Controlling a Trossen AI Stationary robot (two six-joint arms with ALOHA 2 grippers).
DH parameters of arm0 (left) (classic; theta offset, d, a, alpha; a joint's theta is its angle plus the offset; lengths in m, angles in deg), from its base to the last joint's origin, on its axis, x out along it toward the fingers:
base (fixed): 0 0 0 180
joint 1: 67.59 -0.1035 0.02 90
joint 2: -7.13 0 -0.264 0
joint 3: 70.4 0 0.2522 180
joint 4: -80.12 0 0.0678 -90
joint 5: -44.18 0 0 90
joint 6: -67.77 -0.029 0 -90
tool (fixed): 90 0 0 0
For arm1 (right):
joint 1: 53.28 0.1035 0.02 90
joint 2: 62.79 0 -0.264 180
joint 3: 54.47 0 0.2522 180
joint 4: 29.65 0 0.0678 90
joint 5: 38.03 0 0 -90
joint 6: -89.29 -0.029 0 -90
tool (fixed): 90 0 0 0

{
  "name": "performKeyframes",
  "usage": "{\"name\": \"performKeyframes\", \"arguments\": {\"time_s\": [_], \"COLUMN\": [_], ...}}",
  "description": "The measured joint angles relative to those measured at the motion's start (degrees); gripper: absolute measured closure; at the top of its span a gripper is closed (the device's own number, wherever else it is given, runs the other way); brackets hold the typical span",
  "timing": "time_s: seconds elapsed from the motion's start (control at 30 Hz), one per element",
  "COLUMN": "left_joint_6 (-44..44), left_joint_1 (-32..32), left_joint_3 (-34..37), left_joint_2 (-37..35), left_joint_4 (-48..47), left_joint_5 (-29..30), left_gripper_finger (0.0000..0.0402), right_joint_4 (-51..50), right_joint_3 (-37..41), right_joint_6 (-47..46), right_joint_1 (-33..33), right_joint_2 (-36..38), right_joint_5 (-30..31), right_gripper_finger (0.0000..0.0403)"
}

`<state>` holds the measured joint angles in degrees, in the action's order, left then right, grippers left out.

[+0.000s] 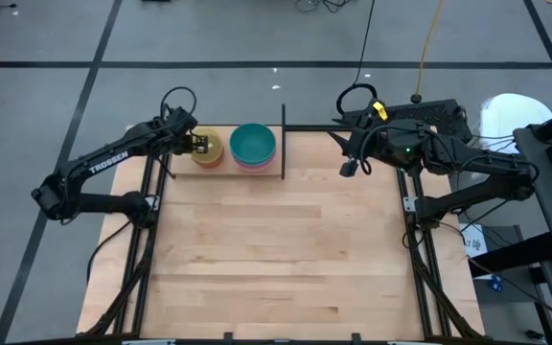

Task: Place and stack bowls onto a shelf
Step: Stack the yellow bowl on the purple bowl on the shelf

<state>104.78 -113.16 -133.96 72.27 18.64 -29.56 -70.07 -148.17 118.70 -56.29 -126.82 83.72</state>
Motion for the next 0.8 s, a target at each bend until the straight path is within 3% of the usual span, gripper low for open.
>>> {"name": "performKeyframes", "arguments": {"time_s": [0.47,0.8], "left_joint_6": [-2.33,-2.55], "left_joint_1": [-0.17,3.86], "left_joint_3": [-3.1,-11.49], "left_joint_2": [-0.94,-3.45], "left_joint_4": [-0.38,-0.2], "left_joint_5": [-1.75,-10.83], "left_gripper_finger": [0.0321,0.0321], "right_joint_4": [0.04,0.05], "right_joint_3": [0.0,0.0], "right_joint_6": [0.26,0.25], "right_joint_1": [-0.01,-0.02], "right_joint_2": [0.0,-0.02], "right_joint_5": [-0.02,-0.02], "right_gripper_finger": [0.0271,0.0271]}}
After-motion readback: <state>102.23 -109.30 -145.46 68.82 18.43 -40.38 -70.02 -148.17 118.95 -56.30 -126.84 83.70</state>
